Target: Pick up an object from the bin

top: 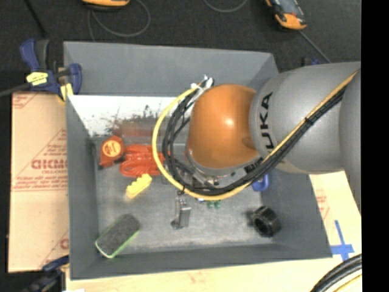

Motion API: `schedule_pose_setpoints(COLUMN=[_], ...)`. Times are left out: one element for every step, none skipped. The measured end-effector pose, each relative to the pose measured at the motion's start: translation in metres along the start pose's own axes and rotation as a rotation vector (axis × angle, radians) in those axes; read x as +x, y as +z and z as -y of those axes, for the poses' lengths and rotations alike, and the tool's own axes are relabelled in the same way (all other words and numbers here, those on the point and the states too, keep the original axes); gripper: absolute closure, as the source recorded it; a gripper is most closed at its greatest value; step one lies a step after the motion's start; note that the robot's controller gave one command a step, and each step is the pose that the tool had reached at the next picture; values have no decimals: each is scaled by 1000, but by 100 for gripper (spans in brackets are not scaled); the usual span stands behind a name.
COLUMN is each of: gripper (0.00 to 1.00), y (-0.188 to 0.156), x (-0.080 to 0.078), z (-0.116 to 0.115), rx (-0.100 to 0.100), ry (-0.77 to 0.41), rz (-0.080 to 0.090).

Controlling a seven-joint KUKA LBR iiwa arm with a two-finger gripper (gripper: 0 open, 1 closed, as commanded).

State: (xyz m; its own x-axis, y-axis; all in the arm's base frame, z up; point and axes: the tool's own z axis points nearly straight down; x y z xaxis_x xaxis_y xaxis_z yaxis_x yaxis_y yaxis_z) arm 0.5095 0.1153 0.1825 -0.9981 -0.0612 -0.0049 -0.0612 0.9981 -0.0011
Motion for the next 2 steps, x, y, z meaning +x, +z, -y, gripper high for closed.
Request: schedule_pose_setpoints(gripper=[0, 0], y=[39, 43], x=[-29, -37], z=[-15, -35], rx=[-2, -1], ry=[-198, -68], rz=[2, -11])
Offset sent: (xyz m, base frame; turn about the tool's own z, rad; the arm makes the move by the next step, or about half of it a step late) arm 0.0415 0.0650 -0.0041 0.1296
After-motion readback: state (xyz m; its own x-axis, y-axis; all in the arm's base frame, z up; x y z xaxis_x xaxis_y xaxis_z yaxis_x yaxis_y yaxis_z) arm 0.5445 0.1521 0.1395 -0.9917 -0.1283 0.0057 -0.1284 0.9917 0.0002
